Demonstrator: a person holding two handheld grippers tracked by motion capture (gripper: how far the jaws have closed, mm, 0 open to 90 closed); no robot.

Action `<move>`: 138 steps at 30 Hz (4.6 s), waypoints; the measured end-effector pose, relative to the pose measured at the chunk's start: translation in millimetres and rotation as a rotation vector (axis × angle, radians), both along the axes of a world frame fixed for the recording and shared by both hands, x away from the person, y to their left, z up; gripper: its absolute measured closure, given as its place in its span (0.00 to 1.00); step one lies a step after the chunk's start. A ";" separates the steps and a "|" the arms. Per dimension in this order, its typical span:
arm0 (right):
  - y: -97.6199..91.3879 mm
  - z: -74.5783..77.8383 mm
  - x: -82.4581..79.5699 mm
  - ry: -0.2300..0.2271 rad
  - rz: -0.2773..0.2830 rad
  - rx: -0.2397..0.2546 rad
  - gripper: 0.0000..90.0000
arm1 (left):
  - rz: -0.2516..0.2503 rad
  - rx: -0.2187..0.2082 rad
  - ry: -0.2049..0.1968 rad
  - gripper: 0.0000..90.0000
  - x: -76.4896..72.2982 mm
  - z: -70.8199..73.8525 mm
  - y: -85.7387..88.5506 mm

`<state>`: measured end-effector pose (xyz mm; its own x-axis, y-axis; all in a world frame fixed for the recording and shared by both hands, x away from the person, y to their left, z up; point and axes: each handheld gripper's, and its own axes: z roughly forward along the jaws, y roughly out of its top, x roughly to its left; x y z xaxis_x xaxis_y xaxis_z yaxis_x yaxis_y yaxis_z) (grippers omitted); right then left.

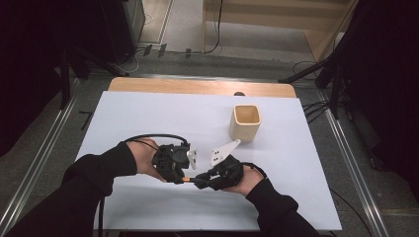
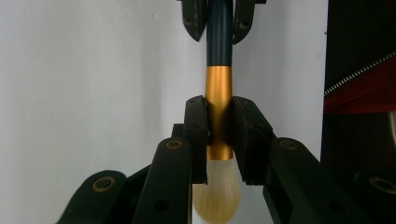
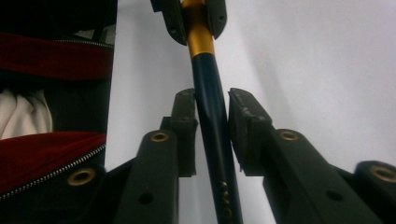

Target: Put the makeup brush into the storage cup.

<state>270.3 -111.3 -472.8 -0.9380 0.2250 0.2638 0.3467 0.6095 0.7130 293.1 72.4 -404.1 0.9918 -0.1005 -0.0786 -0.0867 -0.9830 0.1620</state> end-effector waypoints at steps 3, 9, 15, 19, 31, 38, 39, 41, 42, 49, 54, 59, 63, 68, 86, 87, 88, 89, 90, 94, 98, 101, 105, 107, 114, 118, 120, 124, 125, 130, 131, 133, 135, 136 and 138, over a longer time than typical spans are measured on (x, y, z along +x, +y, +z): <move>1.0 -0.9 0.0 0.002 0.012 -0.005 0.85 | -0.008 0.000 0.002 0.86 -0.5 -1.4 -1.1; 1.2 -1.6 -0.1 0.009 0.034 -0.001 0.87 | -0.015 0.001 0.011 0.86 -1.8 -2.7 -1.3; 0.6 -0.7 -0.3 -0.002 0.049 -0.002 0.88 | -0.030 -0.015 0.015 0.86 -1.4 -2.7 0.6; -0.1 0.2 -0.1 0.000 0.046 0.003 0.88 | -0.030 -0.021 0.009 0.85 -0.4 -2.0 0.8; -11.5 5.1 2.3 -0.012 0.012 0.016 0.88 | 0.113 -0.198 0.065 0.39 19.8 10.5 24.7; -24.9 14.0 -0.2 -0.017 -0.028 0.039 0.88 | 0.135 -0.306 0.014 0.32 19.9 14.0 50.4; -27.0 14.7 -0.8 -0.017 -0.036 0.040 0.88 | 0.149 -0.316 0.021 0.32 20.2 13.7 53.8; -30.5 14.9 -1.4 -0.015 -0.045 0.036 0.88 | 0.168 -0.327 0.022 0.32 21.4 13.5 60.0; -32.2 15.1 -2.0 -0.017 -0.053 0.033 0.88 | 0.177 -0.331 0.023 0.32 21.9 13.3 62.9; -43.6 17.4 -3.1 -0.008 -0.089 0.041 0.88 | 0.248 -0.357 0.026 0.30 18.4 10.1 77.3; -52.5 17.5 -3.7 -0.008 -0.114 0.041 0.88 | 0.275 -0.391 0.030 0.30 13.4 3.6 83.0; -59.0 18.7 -4.3 -0.018 -0.132 0.050 0.88 | 0.323 -0.404 0.032 0.31 10.3 -2.7 86.1; -63.4 18.3 -5.6 -0.009 -0.145 0.057 0.88 | 0.347 -0.435 0.043 0.31 6.7 -7.9 87.9; -65.0 18.0 -8.3 -0.009 -0.153 0.051 0.88 | 0.389 -0.501 0.068 0.31 0.3 -17.4 93.5; -71.5 19.0 -5.6 -0.004 -0.202 0.080 0.88 | 0.485 -0.587 0.090 0.29 -6.7 -33.3 105.3; -71.7 19.3 -5.5 -0.007 -0.207 0.081 0.88 | 0.496 -0.602 0.090 0.29 -7.2 -32.6 105.5; -71.8 19.5 -5.2 -0.005 -0.211 0.084 0.88 | 0.503 -0.615 0.087 0.29 -7.3 -31.7 105.9; -71.9 19.4 -4.6 0.004 -0.210 0.091 0.88 | 0.511 -0.630 0.087 0.29 -7.4 -30.6 106.2; -71.8 19.2 -4.2 0.006 -0.212 0.096 0.88 | 0.516 -0.637 0.087 0.29 -7.2 -29.1 106.5; -70.9 18.9 -3.2 0.008 -0.224 0.106 0.88 | 0.541 -0.693 0.090 0.29 -7.6 -22.8 108.6; -70.5 19.9 -1.4 0.004 -0.247 0.131 0.88 | 0.569 -0.742 0.106 0.29 -8.5 -19.2 108.9; -69.8 21.4 -1.0 -0.008 -0.266 0.145 0.88 | 0.600 -0.761 0.106 0.30 -7.6 -17.6 108.0; -68.4 22.5 0.3 -0.023 -0.299 0.159 0.88 | 0.641 -0.804 0.118 0.32 -4.9 -16.8 106.3; -68.1 23.6 1.0 -0.023 -0.314 0.181 0.88 | 0.644 -0.807 0.128 0.32 -4.5 -17.8 104.0; -64.7 28.1 2.9 -0.048 -0.368 0.239 0.88 | 0.675 -0.832 0.140 0.29 -5.8 -18.2 96.3; -62.2 29.4 3.6 -0.057 -0.387 0.266 0.88 | 0.689 -0.851 0.139 0.28 -6.5 -18.9 92.9; -60.4 29.4 3.6 -0.060 -0.393 0.273 0.88 | 0.675 -0.859 0.131 0.32 -8.0 -18.4 91.0; -56.5 30.1 2.9 -0.071 -0.414 0.278 0.88 | 0.678 -0.880 0.115 0.37 -10.1 -16.8 87.3; -56.0 30.2 2.7 -0.070 -0.423 0.288 0.88 | 0.683 -0.884 0.113 0.38 -10.0 -16.7 87.1; -54.0 29.8 2.4 -0.071 -0.462 0.340 0.88 | 0.699 -0.911 0.106 0.33 -9.8 -18.2 85.4; -53.4 29.3 2.2 -0.069 -0.469 0.355 0.88 | 0.703 -0.914 0.101 0.32 -9.7 -18.7 84.8; -51.5 28.1 2.1 -0.066 -0.479 0.375 0.88 | 0.711 -0.925 0.102 0.32 -8.9 -19.2 83.9; -49.2 27.1 1.8 -0.062 -0.476 0.378 0.88 | 0.721 -0.941 0.100 0.32 -7.5 -19.4 83.0; -47.8 26.6 1.4 -0.061 -0.475 0.373 0.88 | 0.729 -0.950 0.106 0.32 -6.6 -19.3 82.7; -44.7 25.1 1.0 -0.064 -0.469 0.371 0.88 | 0.744 -0.963 0.114 0.33 -4.5 -19.3 81.8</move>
